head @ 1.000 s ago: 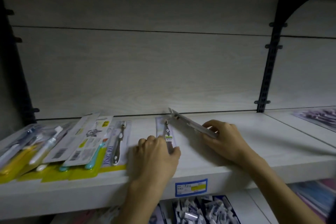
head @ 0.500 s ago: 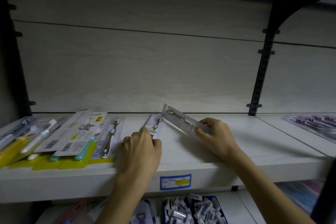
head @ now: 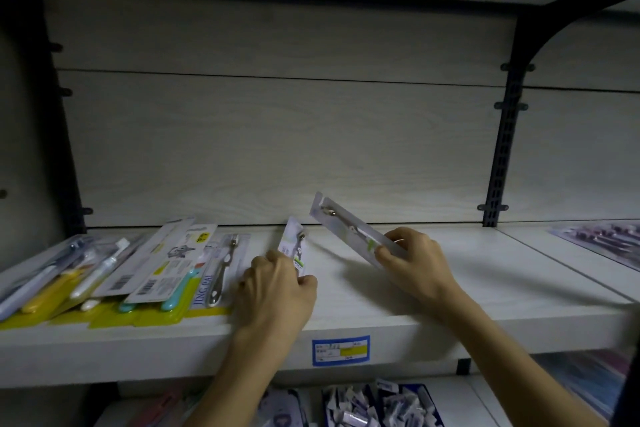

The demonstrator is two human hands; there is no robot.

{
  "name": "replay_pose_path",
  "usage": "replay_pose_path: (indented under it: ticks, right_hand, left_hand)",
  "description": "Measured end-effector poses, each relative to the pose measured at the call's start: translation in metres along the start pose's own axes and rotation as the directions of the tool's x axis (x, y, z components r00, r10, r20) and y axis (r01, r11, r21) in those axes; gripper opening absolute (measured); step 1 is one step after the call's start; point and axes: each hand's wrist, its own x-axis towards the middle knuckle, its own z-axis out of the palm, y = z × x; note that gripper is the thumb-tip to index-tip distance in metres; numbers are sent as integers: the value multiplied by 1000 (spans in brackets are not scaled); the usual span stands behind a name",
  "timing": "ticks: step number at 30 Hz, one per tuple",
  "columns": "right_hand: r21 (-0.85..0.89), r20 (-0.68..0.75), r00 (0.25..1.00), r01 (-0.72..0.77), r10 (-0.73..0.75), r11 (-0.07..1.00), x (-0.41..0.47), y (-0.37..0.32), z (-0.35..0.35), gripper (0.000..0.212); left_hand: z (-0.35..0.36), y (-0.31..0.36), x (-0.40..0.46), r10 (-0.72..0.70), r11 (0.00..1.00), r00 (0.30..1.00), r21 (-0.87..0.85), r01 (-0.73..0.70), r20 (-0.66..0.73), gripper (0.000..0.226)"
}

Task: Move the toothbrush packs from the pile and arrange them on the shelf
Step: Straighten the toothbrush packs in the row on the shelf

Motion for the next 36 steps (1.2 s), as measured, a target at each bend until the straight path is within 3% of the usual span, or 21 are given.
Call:
replay_pose_path:
  ticks: [5,11,15,21,24,31,36]
  right_hand:
    - [63,2,1000,-31,31,997,-3,-6,-8,23]
    - [279,-58,989,-113,134,954,-22,-20,-26,15]
    - [458,-52,974,-174,221,872,-42,-27,-36,16]
    - [492,-76,956,-212,284,844,-77,-28,-57,19]
    - [488,-84,953,-214,290,846,-93,-28,-67,21]
    - [470,-92,954,-210,284,857,-129,-18,-96,33]
    - [484,-69,958,-212,278,849,-161,4,-125,24]
  left_hand:
    - [-14,0,-3,16,1000,1000,-1,-16,4,28]
    - [-37,-4,-8,-5,954,999,-300,-5,-34,27]
    - [-36,-2,-21,12,829,999,-557,-37,-48,31]
    - [-35,11,-41,38,552,999,-834,-10,13,31]
    - [-33,17,-51,88,466,995,-885,4,51,32]
    - [-24,44,-80,164,383,971,-918,102,176,38]
    - [-15,77,-115,243,319,947,-939,127,210,42]
